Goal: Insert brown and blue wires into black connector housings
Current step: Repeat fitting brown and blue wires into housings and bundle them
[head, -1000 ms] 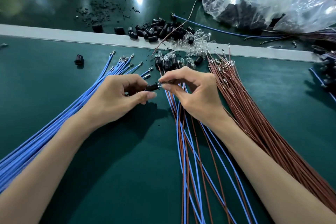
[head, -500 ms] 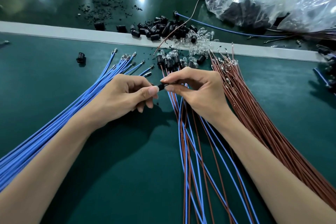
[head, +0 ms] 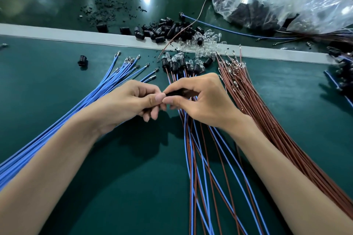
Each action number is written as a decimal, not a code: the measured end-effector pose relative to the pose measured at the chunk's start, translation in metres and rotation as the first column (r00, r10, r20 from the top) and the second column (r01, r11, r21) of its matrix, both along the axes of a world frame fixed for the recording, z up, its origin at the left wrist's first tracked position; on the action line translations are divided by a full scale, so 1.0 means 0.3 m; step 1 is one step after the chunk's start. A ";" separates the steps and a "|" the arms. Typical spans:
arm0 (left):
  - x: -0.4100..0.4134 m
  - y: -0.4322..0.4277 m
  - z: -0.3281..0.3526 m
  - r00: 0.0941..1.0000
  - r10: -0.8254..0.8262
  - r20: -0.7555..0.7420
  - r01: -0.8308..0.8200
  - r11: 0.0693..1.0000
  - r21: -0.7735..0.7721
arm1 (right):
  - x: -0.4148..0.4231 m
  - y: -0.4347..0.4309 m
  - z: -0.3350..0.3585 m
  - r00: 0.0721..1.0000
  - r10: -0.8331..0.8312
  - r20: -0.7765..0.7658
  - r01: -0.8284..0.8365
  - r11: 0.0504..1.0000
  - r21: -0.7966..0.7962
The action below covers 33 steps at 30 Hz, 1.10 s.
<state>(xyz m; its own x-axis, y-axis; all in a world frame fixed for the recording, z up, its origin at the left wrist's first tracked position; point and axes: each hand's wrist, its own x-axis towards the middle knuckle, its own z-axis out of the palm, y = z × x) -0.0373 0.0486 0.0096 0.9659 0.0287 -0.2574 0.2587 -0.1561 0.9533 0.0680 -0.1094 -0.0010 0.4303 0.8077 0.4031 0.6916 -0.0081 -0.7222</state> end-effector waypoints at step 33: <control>-0.132 -0.211 -0.051 0.926 0.114 0.360 -0.298 0.808 0.509 | 0.232 0.226 0.051 0.719 -0.650 0.247 0.694 0.655 -0.299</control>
<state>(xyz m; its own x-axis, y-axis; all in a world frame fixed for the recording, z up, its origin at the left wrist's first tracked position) -0.0770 -0.0148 -0.0058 0.9456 0.2825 0.1614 0.0641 -0.6481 0.7588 0.1377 -0.0416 0.0141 0.8831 0.4049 0.2369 0.4684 -0.7337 -0.4922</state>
